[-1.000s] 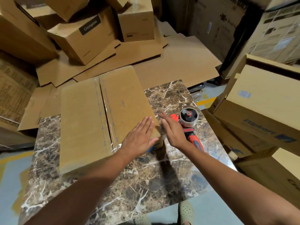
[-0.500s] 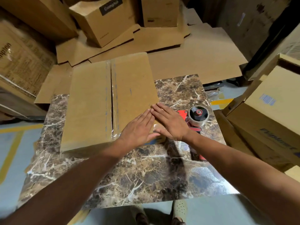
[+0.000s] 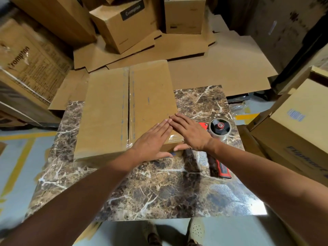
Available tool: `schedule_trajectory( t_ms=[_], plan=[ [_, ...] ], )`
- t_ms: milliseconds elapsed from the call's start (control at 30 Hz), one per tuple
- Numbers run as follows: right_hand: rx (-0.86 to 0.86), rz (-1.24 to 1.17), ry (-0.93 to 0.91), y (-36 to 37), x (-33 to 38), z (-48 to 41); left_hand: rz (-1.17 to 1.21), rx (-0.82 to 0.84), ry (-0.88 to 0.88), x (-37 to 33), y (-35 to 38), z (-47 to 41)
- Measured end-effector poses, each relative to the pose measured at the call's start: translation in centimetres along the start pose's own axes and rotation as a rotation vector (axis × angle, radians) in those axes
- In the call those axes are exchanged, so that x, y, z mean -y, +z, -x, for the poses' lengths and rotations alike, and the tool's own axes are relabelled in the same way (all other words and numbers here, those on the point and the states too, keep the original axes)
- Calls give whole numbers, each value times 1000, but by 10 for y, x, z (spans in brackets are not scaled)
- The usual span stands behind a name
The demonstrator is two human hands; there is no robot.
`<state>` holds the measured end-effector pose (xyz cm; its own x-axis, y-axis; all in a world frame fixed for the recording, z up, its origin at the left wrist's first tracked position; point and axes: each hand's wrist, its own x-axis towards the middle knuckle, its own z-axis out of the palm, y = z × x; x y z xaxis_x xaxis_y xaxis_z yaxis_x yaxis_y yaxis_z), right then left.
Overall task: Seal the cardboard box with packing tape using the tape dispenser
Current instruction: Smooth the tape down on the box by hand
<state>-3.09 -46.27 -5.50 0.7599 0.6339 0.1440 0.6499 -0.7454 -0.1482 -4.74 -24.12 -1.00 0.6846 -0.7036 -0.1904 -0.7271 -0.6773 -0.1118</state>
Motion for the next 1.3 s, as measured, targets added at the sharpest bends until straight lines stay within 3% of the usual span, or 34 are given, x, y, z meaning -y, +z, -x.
schedule_trajectory(
  t_ms=[233,800,1033,1300],
  plan=[
    [-159,-33,36,-27,36,-19,-1,-11,4,47,2,41],
    [-144,138,39,9,55,-31,-90,2,-4,55,29,47],
    [47,44,100,-13,64,-35,24,60,-19,56,19,53],
    [-67,32,75,-19,116,-71,44,-42,-3,97,23,89]
  ],
)
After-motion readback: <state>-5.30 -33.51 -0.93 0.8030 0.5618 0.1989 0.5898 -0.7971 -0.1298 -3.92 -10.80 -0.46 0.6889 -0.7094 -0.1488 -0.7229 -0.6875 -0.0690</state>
